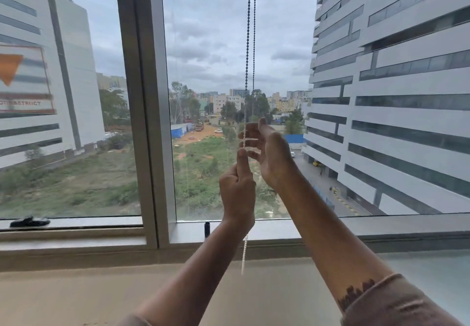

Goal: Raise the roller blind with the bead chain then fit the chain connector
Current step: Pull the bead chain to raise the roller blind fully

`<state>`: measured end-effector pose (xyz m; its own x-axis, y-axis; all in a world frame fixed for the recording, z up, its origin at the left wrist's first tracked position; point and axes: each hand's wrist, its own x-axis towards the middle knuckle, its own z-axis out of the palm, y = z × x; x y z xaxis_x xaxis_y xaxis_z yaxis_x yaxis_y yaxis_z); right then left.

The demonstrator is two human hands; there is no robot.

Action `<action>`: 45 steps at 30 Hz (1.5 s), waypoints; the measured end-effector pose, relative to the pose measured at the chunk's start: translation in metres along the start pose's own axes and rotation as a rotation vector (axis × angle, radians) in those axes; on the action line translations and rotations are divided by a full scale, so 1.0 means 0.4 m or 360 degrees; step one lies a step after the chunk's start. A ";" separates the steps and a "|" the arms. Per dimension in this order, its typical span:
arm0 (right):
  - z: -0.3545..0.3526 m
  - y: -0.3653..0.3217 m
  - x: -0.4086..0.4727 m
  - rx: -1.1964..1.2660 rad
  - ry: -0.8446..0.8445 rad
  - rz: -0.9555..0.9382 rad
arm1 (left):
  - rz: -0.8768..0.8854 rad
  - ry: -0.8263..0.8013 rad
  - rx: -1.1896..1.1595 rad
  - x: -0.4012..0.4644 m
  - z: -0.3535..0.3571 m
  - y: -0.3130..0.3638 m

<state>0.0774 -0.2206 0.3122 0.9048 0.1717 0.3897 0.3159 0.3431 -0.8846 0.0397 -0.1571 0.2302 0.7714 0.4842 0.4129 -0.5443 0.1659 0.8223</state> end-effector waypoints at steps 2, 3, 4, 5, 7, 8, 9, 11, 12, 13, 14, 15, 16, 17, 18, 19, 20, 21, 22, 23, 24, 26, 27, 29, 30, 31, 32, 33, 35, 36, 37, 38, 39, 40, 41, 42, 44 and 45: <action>0.024 -0.048 0.014 0.0012 -0.0029 -0.0028 | -0.0001 0.0044 0.0039 -0.014 -0.008 -0.031; 0.036 -0.068 0.020 0.0023 -0.0044 -0.0035 | 0.0010 0.0052 0.0054 -0.021 -0.013 -0.047; 0.047 -0.086 0.026 0.0043 -0.0056 -0.0039 | 0.0010 0.0055 0.0063 -0.027 -0.019 -0.063; 0.057 -0.102 0.031 0.0080 -0.0062 -0.0037 | 0.0002 0.0050 0.0073 -0.035 -0.026 -0.077; 0.074 -0.129 0.041 0.0156 -0.0071 -0.0024 | -0.0022 0.0042 0.0099 -0.049 -0.043 -0.104; 0.083 -0.140 0.045 0.0182 -0.0073 -0.0020 | -0.0035 0.0038 0.0114 -0.057 -0.052 -0.119; 0.091 -0.149 0.049 0.0202 -0.0069 -0.0016 | -0.0050 0.0037 0.0133 -0.065 -0.059 -0.132; 0.104 -0.162 0.057 0.0228 -0.0036 -0.0008 | -0.0094 0.0055 0.0163 -0.085 -0.068 -0.154; 0.109 -0.165 0.060 0.0233 -0.0012 -0.0004 | -0.0114 0.0070 0.0169 -0.094 -0.072 -0.162; 0.112 -0.167 0.062 0.0236 0.0012 0.0001 | -0.0124 0.0082 0.0170 -0.103 -0.077 -0.171; 0.114 -0.168 0.063 0.0240 0.0036 0.0005 | -0.0124 0.0087 0.0174 -0.111 -0.082 -0.180; 0.114 -0.168 0.064 0.0248 0.0055 0.0003 | -0.0121 0.0087 0.0182 -0.119 -0.089 -0.191; 0.114 -0.168 0.064 0.0255 0.0070 -0.0002 | -0.0126 0.0074 0.0184 -0.127 -0.097 -0.202; 0.112 -0.167 0.064 0.0259 0.0082 -0.0007 | -0.0145 0.0048 0.0176 -0.135 -0.105 -0.213; 0.109 -0.166 0.063 0.0263 0.0087 -0.0007 | -0.0175 0.0025 0.0166 -0.141 -0.112 -0.223; 0.106 -0.163 0.062 0.0260 0.0090 -0.0004 | -0.0207 0.0013 0.0168 -0.147 -0.119 -0.233; 0.103 -0.161 0.059 0.0242 0.0097 -0.0001 | -0.0233 0.0007 0.0173 -0.151 -0.124 -0.241; 0.100 -0.156 0.056 0.0204 0.0117 -0.0003 | -0.0249 0.0000 0.0173 -0.154 -0.128 -0.250; 0.098 -0.151 0.050 0.0157 0.0148 -0.0017 | -0.0256 -0.0014 0.0173 -0.156 -0.131 -0.258; 0.095 -0.146 0.044 0.0121 0.0182 -0.0045 | -0.0256 -0.0032 0.0184 -0.158 -0.134 -0.265; 0.093 -0.140 0.038 0.0108 0.0211 -0.0082 | -0.0248 -0.0053 0.0203 -0.160 -0.137 -0.269; 0.090 -0.130 0.025 0.0113 0.0239 -0.0152 | -0.0220 -0.0110 0.0235 -0.162 -0.144 -0.273; 0.090 -0.129 0.019 0.0115 0.0239 -0.0175 | -0.0217 -0.0141 0.0248 -0.162 -0.147 -0.273; 0.090 -0.132 0.006 0.0133 0.0225 -0.0204 | -0.0241 -0.0201 0.0274 -0.159 -0.152 -0.269; 0.089 -0.134 0.001 0.0153 0.0214 -0.0219 | -0.0253 -0.0222 0.0292 -0.155 -0.153 -0.264; 0.088 -0.136 -0.004 0.0174 0.0199 -0.0236 | -0.0261 -0.0239 0.0319 -0.149 -0.154 -0.258; 0.086 -0.137 -0.009 0.0189 0.0185 -0.0254 | -0.0266 -0.0259 0.0340 -0.143 -0.156 -0.251; 0.085 -0.137 -0.014 0.0200 0.0172 -0.0273 | -0.0276 -0.0289 0.0341 -0.136 -0.158 -0.243; 0.083 -0.138 -0.023 0.0220 0.0153 -0.0310 | -0.0305 -0.0360 0.0273 -0.121 -0.165 -0.226; 0.082 -0.140 -0.027 0.0227 0.0149 -0.0325 | -0.0306 -0.0389 0.0233 -0.112 -0.169 -0.220; 0.081 -0.142 -0.030 0.0232 0.0147 -0.0340 | -0.0300 -0.0414 0.0202 -0.104 -0.174 -0.213; 0.080 -0.144 -0.033 0.0236 0.0146 -0.0353 | -0.0298 -0.0444 0.0179 -0.097 -0.178 -0.206; 0.079 -0.145 -0.035 0.0237 0.0146 -0.0364 | -0.0303 -0.0482 0.0161 -0.090 -0.181 -0.197; 0.078 -0.146 -0.038 0.0236 0.0148 -0.0372 | -0.0312 -0.0528 0.0161 -0.083 -0.185 -0.189; 0.077 -0.146 -0.039 0.0237 0.0152 -0.0376 | -0.0318 -0.0572 0.0179 -0.077 -0.186 -0.181; 0.076 -0.146 -0.041 0.0240 0.0155 -0.0380 | -0.0320 -0.0599 0.0200 -0.069 -0.186 -0.172; 0.076 -0.144 -0.042 0.0251 0.0161 -0.0381 | -0.0334 -0.0590 0.0204 -0.050 -0.181 -0.149; 0.075 -0.143 -0.041 0.0254 0.0164 -0.0380 | -0.0337 -0.0574 0.0202 -0.038 -0.175 -0.135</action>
<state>0.0358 -0.2153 0.3642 0.8369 -0.0230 0.5469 0.4820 0.5045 -0.7164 0.0343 -0.1134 0.1523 0.9397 0.1162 0.3218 -0.3343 0.1115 0.9359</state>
